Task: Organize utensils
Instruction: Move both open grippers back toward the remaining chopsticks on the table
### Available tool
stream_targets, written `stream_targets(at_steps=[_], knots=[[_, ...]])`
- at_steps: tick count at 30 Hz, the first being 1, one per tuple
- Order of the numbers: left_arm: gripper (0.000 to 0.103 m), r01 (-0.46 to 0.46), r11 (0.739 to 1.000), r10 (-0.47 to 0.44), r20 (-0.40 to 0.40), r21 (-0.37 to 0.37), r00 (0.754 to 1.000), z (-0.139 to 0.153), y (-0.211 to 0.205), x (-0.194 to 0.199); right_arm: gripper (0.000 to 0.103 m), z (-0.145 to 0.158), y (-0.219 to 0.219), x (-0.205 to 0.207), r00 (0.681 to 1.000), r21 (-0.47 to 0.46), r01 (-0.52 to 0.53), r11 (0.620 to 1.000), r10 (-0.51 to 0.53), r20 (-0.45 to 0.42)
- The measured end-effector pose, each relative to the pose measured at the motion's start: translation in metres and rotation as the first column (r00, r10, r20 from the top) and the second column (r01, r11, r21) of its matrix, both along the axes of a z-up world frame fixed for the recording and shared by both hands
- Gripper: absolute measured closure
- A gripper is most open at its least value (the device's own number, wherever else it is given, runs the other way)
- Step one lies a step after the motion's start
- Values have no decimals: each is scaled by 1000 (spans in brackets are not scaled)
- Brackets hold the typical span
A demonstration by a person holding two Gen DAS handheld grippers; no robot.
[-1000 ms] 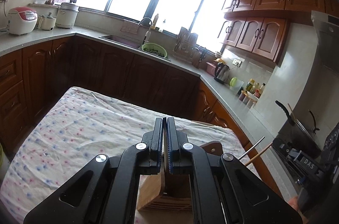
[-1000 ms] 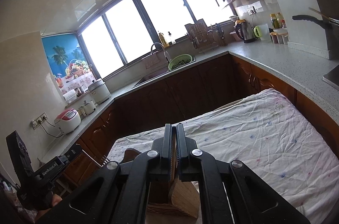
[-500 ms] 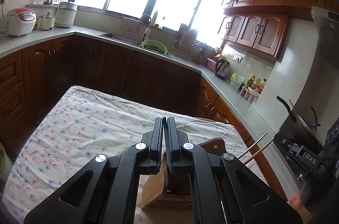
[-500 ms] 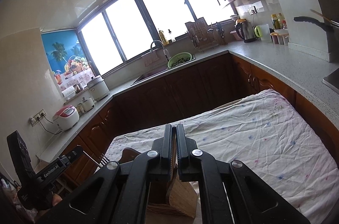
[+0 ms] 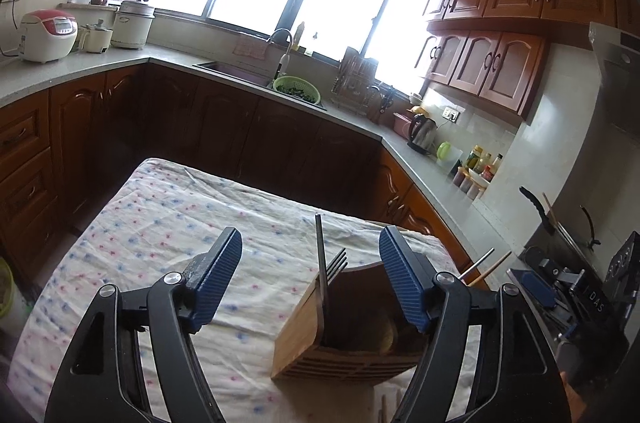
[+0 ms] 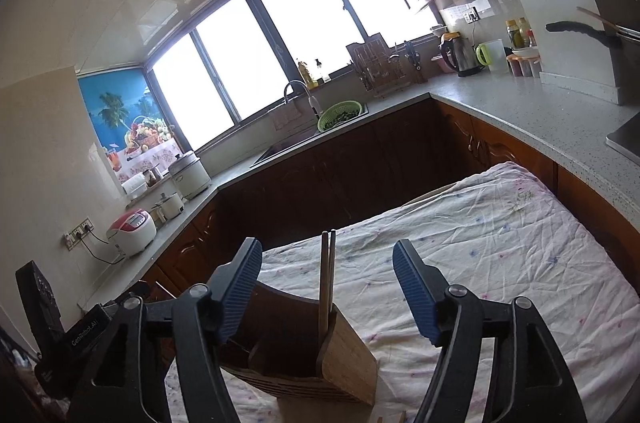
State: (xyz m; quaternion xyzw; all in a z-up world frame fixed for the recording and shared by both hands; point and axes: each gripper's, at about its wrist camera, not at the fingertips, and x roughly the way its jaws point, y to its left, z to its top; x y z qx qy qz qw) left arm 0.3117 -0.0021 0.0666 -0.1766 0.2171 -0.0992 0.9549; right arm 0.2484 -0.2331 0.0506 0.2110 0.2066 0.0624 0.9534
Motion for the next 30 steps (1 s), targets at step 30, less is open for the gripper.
stream_targets(at_steps=[30], knots=[[17,47,996,-36,-139,75,990,-50,2,-126,5,-41,6,-121,996,-64,-24,998,18,-87]])
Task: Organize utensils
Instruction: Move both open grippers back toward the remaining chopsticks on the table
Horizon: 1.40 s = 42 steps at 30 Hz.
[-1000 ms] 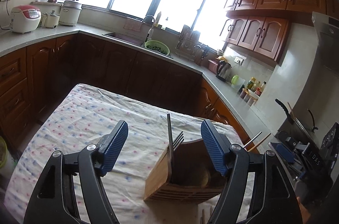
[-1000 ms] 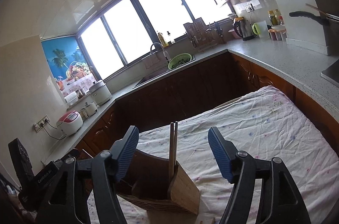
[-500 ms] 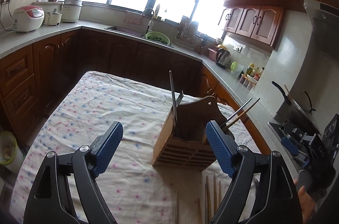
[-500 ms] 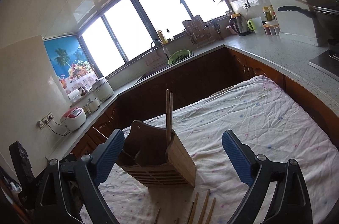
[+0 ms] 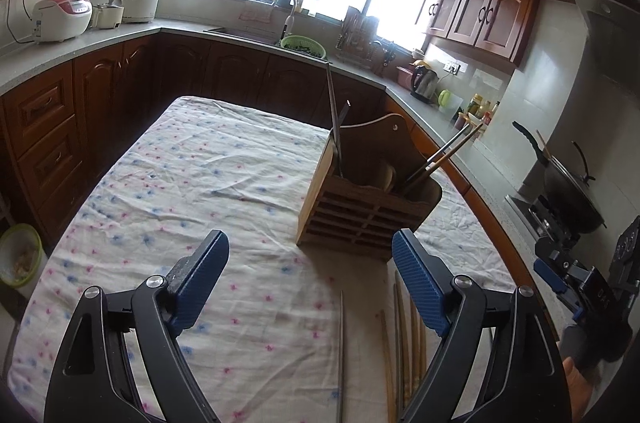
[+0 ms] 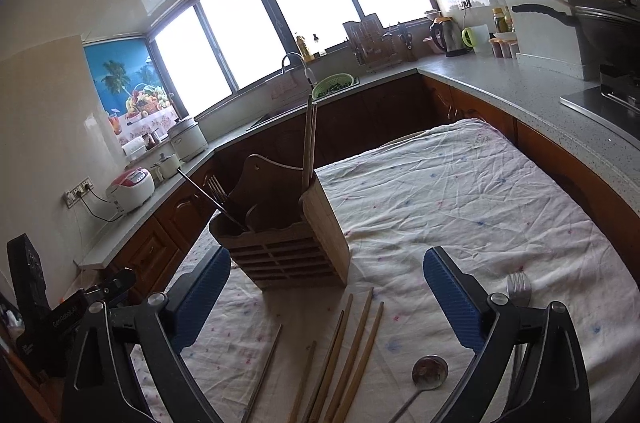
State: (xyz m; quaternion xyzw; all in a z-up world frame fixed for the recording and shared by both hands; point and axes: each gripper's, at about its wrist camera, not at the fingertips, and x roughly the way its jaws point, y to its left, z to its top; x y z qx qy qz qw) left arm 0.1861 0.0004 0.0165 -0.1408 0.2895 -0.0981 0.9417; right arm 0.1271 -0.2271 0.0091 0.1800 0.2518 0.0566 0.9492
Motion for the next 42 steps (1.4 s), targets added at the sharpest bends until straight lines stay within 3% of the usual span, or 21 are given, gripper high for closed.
stream_targets(at_steps=[12,35,37,39,42], knots=[[17,28,999,-24,-90,35,996,-35,-9,-12,5,-29,2,-21,997,-41,2,999,-5,-74],[17,134,980,-98,-230,147,968,-66,-43,25,5,-55,1,9,986,-50,-22,999,13,-168],[17,151,975,-109,-241,162,964,-69,-50,30,8,-58,2,13,984,-52,-24,998,14,-177],[19,170,969,-122,-252,179,960,-72,-57,35,23,-61,2,20,981,-51,-28,998,18,-195],[30,205,962,-151,-272,182,950,-76,-66,43,39,-68,2,30,973,-43,-31,999,21,-228]])
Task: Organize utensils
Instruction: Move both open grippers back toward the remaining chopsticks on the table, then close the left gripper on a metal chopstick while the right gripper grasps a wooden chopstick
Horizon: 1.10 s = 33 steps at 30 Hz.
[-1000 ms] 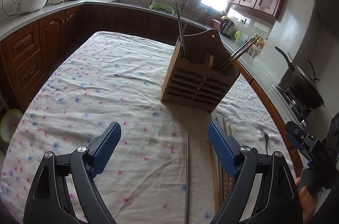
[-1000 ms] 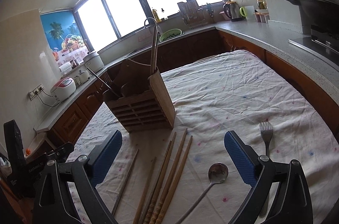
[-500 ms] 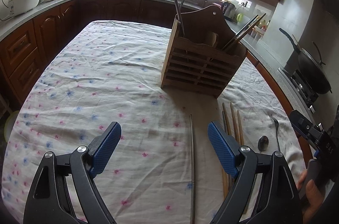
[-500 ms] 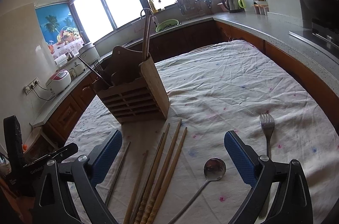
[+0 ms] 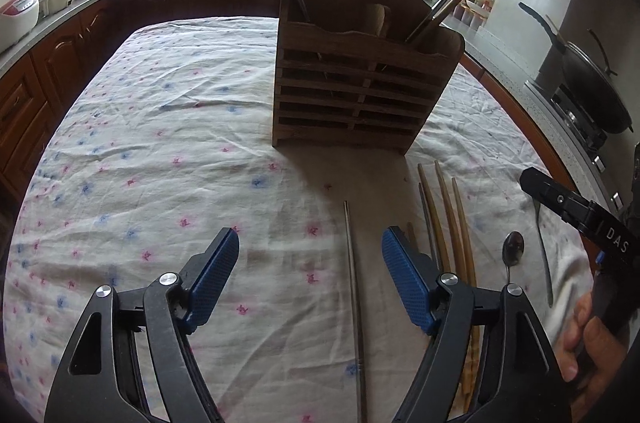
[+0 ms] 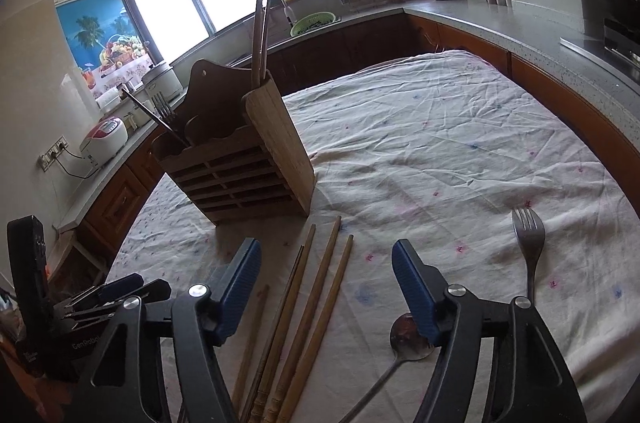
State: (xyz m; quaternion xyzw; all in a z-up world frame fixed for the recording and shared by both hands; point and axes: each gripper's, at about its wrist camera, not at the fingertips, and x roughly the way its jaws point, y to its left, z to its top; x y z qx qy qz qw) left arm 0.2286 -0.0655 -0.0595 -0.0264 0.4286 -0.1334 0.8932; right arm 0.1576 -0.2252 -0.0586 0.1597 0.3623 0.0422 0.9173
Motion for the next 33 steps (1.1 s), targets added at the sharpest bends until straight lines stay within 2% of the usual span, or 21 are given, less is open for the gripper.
stream_targets(at_steps=[2,3,5,10,12,18,21,24,29,31,33], knots=[[40,16,1000,-16,-14,14,1000,-3,-6,6,50,-4,1,7,1000,2,-9,1000,9,-22],[41,24,1000,-23,-24,18,999,-5,-8,10,54,-7,1,10,999,10,-14,1000,14,-32],[47,35,999,-34,-44,15,998,-9,-12,16,56,-11,2,17,998,17,-19,1000,20,-52],[49,64,998,-63,-87,7,994,-18,-18,29,59,-19,5,31,996,12,-29,999,30,-87],[50,72,997,-70,-96,11,993,-21,-20,33,66,-21,8,37,995,4,-37,999,37,-95],[51,99,995,-96,-107,29,990,-27,-29,41,68,-31,14,61,990,-20,-56,998,53,-132],[65,111,992,-104,-129,51,986,-35,-33,45,73,-39,15,73,986,-30,-60,998,55,-156],[72,126,988,-116,-105,93,988,-35,-38,45,74,-47,17,82,981,-43,-72,996,63,-183],[92,149,981,-139,-92,121,986,-36,-44,45,74,-57,27,91,974,-101,-107,989,85,-208],[96,153,979,-143,-87,131,986,-37,-45,46,75,-57,31,92,974,-131,-112,985,83,-210],[97,154,978,-144,-80,142,986,-38,-52,48,84,-57,35,93,974,-180,-114,977,74,-214]])
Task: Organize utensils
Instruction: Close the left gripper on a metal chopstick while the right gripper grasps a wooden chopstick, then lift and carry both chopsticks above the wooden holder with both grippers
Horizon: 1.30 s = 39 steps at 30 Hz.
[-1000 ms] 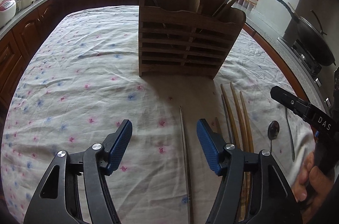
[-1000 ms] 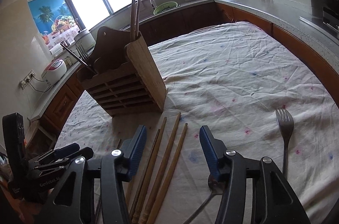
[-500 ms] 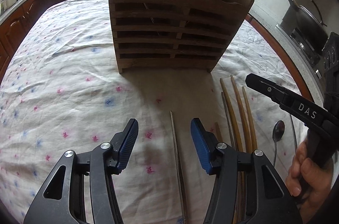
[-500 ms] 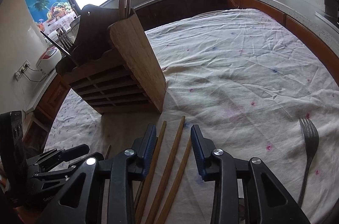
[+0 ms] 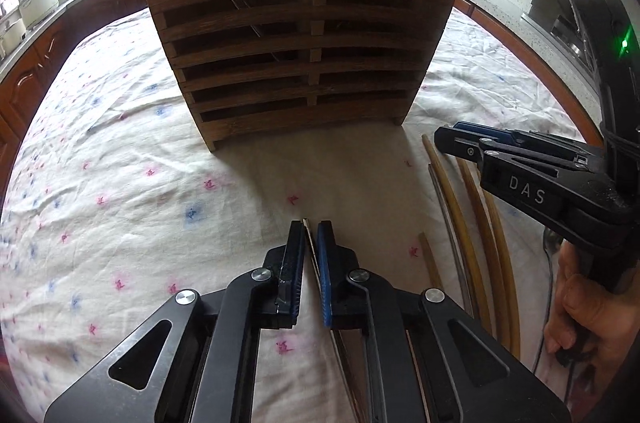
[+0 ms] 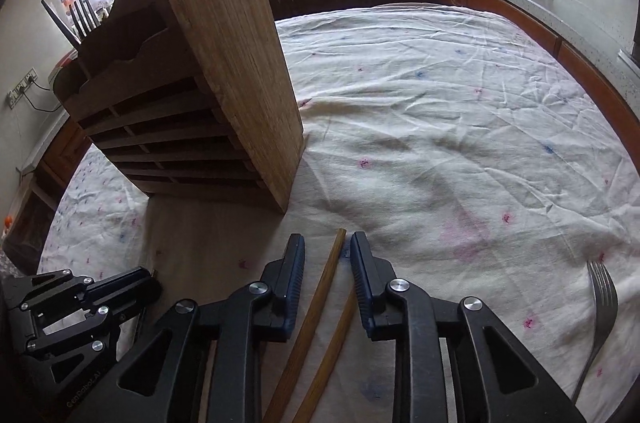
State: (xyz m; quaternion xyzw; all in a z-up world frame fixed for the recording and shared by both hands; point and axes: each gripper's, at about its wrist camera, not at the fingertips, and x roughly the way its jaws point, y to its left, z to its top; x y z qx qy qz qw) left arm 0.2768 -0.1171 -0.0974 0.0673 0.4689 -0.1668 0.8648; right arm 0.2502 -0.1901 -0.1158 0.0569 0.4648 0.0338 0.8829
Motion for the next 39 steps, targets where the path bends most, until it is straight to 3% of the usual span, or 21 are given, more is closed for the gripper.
stream_targets(at_steps=[2,4,9,14,39], knots=[[97,0,1000,0,6,2,1000,-1,-4,1,93,0,2,-1,1000,-36,3,999,-3,-1],[98,-8,1000,8,-1,-17,1000,-1,-2,3,94,1,0,-1,1000,-29,3,1000,-3,0],[99,-47,987,40,-45,-153,998,8,26,2,96,11,-8,-9,1000,88,5,996,-7,19],[100,-60,977,59,-14,-206,998,30,43,-10,97,34,-12,-25,998,172,-7,985,-5,69],[100,-55,951,106,154,-305,982,111,85,-77,98,126,-4,-91,960,200,-67,977,9,281]])
